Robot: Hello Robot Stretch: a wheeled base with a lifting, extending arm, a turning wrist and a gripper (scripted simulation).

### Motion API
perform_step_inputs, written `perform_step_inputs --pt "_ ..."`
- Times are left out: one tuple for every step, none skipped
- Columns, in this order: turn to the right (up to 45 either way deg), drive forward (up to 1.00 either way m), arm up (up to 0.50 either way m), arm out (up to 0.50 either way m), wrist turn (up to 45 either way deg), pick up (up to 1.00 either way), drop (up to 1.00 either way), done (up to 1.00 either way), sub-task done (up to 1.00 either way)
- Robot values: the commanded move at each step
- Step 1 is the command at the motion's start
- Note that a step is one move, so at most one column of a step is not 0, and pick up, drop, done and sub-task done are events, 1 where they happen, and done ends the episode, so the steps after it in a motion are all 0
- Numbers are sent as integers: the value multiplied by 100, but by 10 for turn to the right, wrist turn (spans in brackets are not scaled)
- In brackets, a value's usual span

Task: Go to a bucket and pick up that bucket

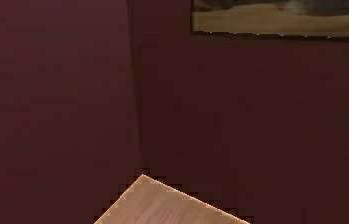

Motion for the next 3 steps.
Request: perform_step_inputs --pt "450 0 0 0 0 0 0 0 0" --pt "450 0 0 0 0 0 0 0 0" --pt "210 0 0 0 0 0 0 0 0"
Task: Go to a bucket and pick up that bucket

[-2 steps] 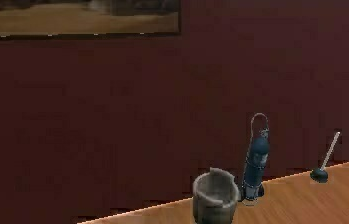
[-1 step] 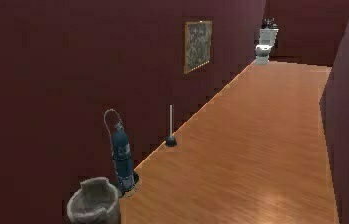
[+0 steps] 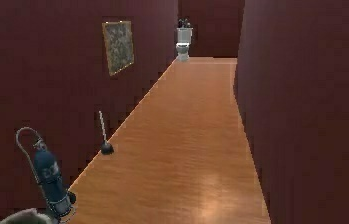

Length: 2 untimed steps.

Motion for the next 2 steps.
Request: perform_step_inputs --pt "0 20 0 0 0 0 0 0 0" --pt "-450 0 0 0 0 0 0 0 0"
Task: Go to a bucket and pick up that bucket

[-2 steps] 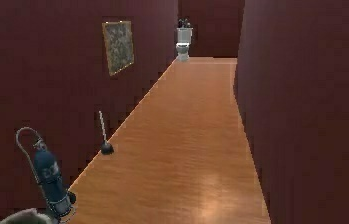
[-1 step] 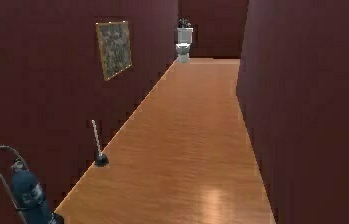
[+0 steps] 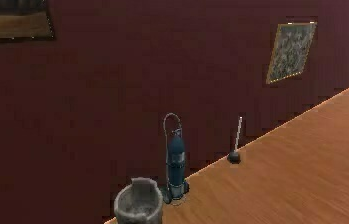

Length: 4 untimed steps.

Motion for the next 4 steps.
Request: perform_step_inputs --pt "-450 0 0 0 0 0 0 0 0" --pt "-450 0 0 0 0 0 0 0 0" --pt "-120 0 0 0 0 0 0 0 0" --pt "450 0 0 0 0 0 0 0 0"
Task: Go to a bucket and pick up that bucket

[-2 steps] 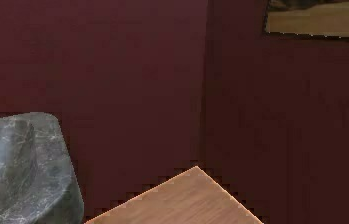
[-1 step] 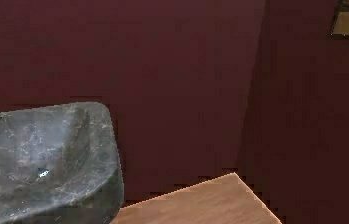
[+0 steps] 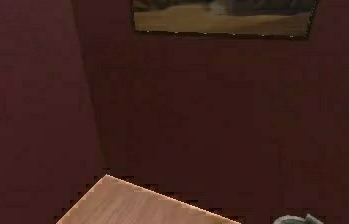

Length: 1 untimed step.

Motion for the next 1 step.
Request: perform_step_inputs --pt "450 0 0 0 0 0 0 0 0"
